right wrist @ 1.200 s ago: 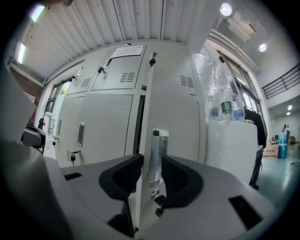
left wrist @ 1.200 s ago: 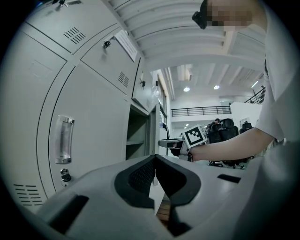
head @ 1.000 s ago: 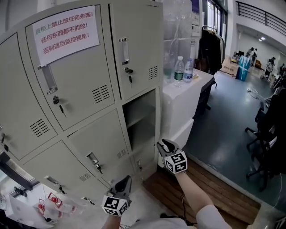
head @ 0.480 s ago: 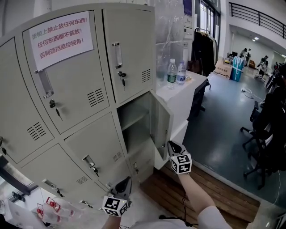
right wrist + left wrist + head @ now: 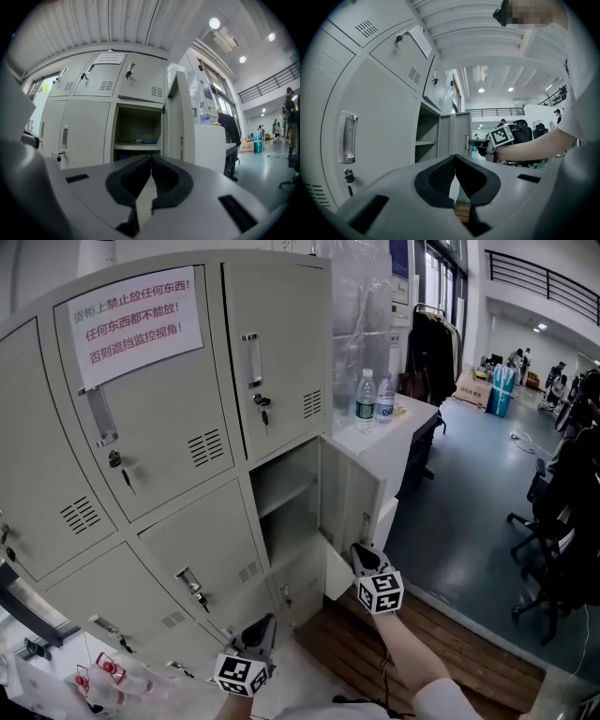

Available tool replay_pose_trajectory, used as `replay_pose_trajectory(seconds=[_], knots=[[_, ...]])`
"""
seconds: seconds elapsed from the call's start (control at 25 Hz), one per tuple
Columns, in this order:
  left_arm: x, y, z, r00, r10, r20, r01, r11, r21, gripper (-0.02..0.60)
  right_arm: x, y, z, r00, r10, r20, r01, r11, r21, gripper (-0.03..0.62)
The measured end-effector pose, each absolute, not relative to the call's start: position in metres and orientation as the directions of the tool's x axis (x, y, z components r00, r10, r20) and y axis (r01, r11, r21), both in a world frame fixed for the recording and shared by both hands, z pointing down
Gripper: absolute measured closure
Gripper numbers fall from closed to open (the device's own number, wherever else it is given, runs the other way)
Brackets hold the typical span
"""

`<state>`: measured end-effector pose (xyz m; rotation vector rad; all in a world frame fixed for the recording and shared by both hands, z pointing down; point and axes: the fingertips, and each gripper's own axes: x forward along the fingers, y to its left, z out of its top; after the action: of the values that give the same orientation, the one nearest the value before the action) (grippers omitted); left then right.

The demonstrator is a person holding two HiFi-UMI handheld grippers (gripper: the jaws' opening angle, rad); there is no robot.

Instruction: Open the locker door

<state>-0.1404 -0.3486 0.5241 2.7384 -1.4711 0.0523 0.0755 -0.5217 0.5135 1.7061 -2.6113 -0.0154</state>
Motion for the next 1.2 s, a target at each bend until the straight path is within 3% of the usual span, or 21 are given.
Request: replay_pose_trajectory(seconds=[1.2], knots=[[-0.170, -0.353, 0.524, 0.441, -0.897, 0.023, -0.898, -0.441, 0.010, 0.574, -0.036, -0.412, 0.516, -0.652, -0.758, 0.007, -0.758, 0.652, -0.029, 0.580]])
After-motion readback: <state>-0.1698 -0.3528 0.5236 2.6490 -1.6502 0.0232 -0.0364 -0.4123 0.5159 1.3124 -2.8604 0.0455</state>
